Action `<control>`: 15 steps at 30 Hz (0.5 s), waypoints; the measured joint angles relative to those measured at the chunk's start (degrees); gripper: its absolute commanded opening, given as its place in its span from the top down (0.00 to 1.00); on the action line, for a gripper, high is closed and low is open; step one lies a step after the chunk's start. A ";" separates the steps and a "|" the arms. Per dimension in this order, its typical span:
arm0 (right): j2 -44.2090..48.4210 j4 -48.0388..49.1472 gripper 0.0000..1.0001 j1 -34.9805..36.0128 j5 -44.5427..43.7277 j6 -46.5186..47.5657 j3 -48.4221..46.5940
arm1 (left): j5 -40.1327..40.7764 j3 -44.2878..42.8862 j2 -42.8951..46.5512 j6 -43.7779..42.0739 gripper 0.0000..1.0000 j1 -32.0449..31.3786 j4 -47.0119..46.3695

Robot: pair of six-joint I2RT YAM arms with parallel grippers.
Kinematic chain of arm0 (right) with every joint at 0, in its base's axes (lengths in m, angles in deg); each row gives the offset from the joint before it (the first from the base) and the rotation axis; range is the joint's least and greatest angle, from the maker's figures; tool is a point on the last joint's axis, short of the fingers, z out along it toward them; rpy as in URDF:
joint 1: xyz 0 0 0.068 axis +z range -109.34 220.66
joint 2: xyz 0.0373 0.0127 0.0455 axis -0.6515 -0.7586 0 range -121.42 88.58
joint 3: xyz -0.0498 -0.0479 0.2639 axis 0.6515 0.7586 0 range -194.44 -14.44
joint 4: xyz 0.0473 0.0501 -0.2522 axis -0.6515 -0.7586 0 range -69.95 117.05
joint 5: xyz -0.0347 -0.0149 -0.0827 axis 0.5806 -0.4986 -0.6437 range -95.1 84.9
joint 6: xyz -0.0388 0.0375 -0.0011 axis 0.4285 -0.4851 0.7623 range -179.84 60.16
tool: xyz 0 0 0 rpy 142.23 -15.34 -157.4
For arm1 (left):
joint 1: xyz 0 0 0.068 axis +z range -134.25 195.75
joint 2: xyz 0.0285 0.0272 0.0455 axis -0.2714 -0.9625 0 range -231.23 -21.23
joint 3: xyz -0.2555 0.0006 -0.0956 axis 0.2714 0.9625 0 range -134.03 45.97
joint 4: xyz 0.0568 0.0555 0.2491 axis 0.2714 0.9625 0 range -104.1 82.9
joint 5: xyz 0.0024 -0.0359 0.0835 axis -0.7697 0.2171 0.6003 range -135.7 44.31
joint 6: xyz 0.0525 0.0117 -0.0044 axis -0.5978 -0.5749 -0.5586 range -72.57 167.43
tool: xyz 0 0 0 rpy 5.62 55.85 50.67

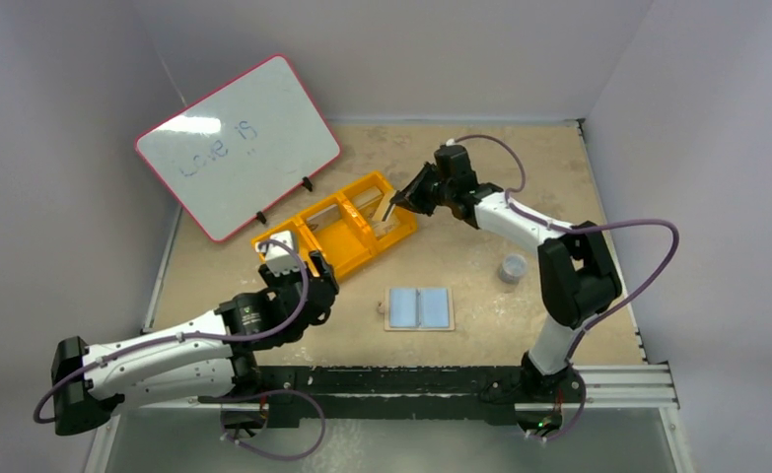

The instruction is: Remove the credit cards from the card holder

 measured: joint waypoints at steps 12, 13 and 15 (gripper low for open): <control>-1.70 -5.55 1.00 4.02 -11.89 -15.91 -1.77 | 0.72 -0.44 2.16 1.03 0.27 0.28 5.77; -2.45 -6.69 1.00 4.00 -12.17 -16.37 -2.75 | 0.72 -0.44 2.23 1.07 0.28 0.26 5.84; -4.76 -7.82 1.00 3.93 -12.13 -16.79 -5.01 | 0.74 -0.52 2.29 1.25 0.27 0.28 6.23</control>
